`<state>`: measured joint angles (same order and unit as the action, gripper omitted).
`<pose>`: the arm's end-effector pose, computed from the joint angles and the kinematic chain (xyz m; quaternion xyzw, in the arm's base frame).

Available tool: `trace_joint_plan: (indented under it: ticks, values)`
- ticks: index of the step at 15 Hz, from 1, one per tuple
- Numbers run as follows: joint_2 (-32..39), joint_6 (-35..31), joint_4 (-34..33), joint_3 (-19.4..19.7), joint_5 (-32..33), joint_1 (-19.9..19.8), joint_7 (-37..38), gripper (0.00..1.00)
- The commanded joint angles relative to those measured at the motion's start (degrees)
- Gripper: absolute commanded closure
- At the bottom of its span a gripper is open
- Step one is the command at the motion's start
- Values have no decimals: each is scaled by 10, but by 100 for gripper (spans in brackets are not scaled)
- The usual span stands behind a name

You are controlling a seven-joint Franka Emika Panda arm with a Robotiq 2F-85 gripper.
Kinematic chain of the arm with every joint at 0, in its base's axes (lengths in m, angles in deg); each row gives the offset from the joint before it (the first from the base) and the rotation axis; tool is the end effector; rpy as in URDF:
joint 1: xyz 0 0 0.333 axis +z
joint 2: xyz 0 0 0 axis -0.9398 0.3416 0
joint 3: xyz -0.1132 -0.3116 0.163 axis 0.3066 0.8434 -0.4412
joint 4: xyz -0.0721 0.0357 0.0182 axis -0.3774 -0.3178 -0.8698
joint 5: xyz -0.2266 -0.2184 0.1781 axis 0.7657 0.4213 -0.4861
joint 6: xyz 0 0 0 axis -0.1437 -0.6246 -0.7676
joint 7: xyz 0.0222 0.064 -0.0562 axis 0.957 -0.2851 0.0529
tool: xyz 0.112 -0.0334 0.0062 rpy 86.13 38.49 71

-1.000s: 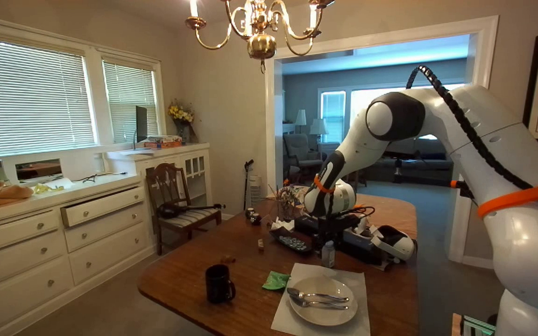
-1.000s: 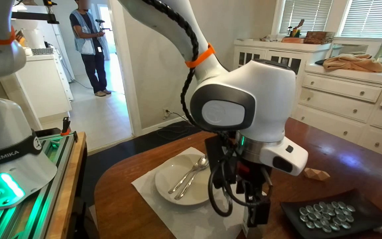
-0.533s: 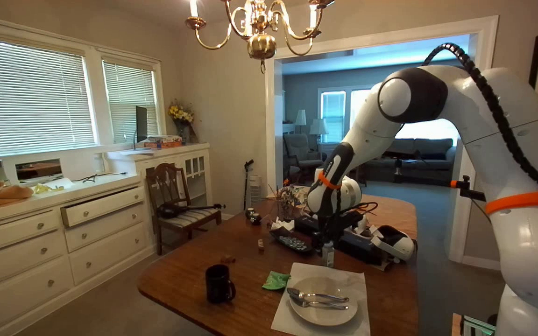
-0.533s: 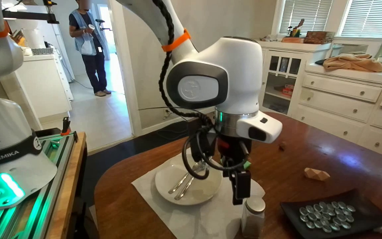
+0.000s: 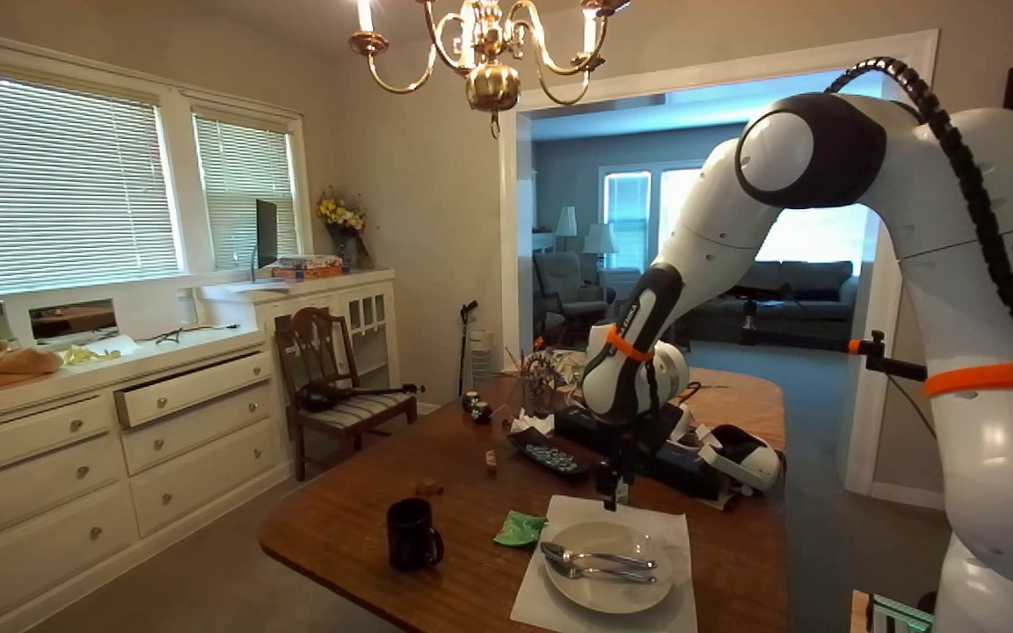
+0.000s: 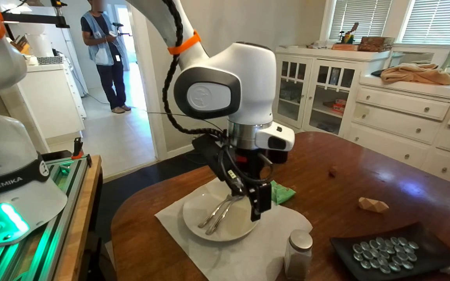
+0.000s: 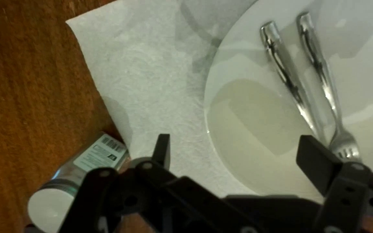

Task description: Put the spice table on the table and the fork inside the cup

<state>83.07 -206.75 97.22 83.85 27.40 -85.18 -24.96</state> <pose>0.4799 -0.2034 0.2629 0.9983 0.0422 -0.0171 0.0370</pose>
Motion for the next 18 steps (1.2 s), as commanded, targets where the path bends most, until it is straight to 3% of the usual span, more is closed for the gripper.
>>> trace_joint_plan:
  ticks: [1,8,14,18]
  values:
    - [-13,-3,40,-25,9,-30,-110,0]
    - [-10,15,63,-7,77,-36,-284,0]
    - [13,-47,74,26,229,30,-244,0]
    - [41,-105,71,25,234,40,-207,0]
